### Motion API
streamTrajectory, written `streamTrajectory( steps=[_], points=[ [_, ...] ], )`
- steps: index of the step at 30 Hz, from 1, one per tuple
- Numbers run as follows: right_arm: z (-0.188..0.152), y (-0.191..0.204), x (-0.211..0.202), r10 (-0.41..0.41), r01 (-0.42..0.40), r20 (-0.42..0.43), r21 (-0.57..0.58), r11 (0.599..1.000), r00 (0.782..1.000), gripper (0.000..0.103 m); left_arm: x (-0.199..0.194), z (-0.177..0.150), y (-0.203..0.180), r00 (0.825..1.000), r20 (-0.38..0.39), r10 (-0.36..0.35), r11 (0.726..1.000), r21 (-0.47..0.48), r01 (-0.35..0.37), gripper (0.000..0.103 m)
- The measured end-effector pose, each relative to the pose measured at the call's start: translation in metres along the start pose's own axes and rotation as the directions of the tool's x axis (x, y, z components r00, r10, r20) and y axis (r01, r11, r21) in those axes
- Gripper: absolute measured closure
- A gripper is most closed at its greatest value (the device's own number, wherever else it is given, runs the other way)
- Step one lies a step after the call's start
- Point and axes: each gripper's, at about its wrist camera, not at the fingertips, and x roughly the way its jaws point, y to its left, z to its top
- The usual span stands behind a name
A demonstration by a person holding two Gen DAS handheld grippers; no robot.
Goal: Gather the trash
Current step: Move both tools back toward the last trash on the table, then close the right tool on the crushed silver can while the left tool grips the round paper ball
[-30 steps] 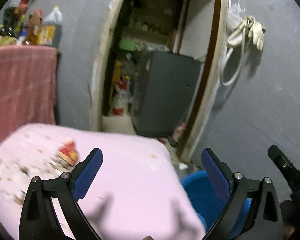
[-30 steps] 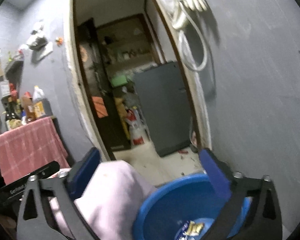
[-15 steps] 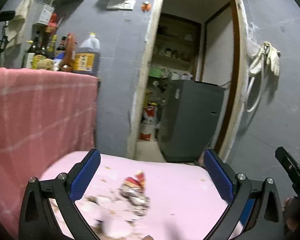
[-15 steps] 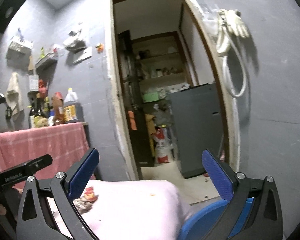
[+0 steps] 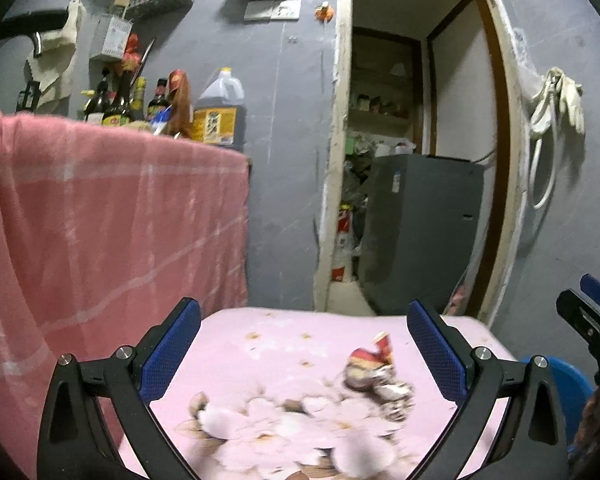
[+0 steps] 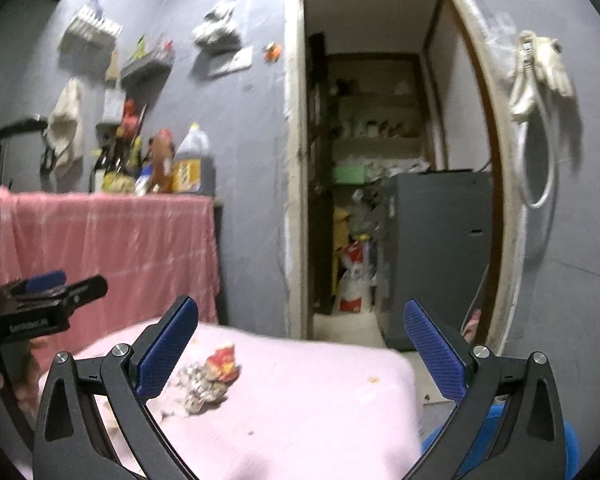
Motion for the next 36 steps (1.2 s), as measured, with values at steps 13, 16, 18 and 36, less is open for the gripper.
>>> streamTrajectory(
  steps=[13, 16, 18, 36],
  points=[
    [-0.026, 0.021, 0.069, 0.082, -0.083, -0.358, 0.013, 0.996, 0.930, 0.000, 0.054, -0.029, 0.031, 0.973, -0.214, 0.085, 0.996, 0.038, -0.079, 0.002],
    [-0.033, 0.025, 0.083, 0.127, -0.113, -0.423, 0.059, 0.992, 0.897, 0.000, 0.064, -0.033, 0.036, 0.961, -0.263, 0.087, 0.996, 0.021, -0.085, 0.002],
    [-0.038, 0.031, 0.092, 0.141, -0.130, -0.460, 0.057, 0.990, 0.876, 0.006, 0.068, -0.034, 0.038, 0.953, -0.292, 0.085, 0.996, 0.013, -0.085, 0.002],
    [-0.069, 0.063, 0.125, 0.254, -0.260, -0.614, 0.081, 0.962, 0.748, 0.074, 0.082, -0.036, 0.045, 0.914, -0.404, -0.037, 0.997, -0.074, 0.007, 0.002]
  ],
)
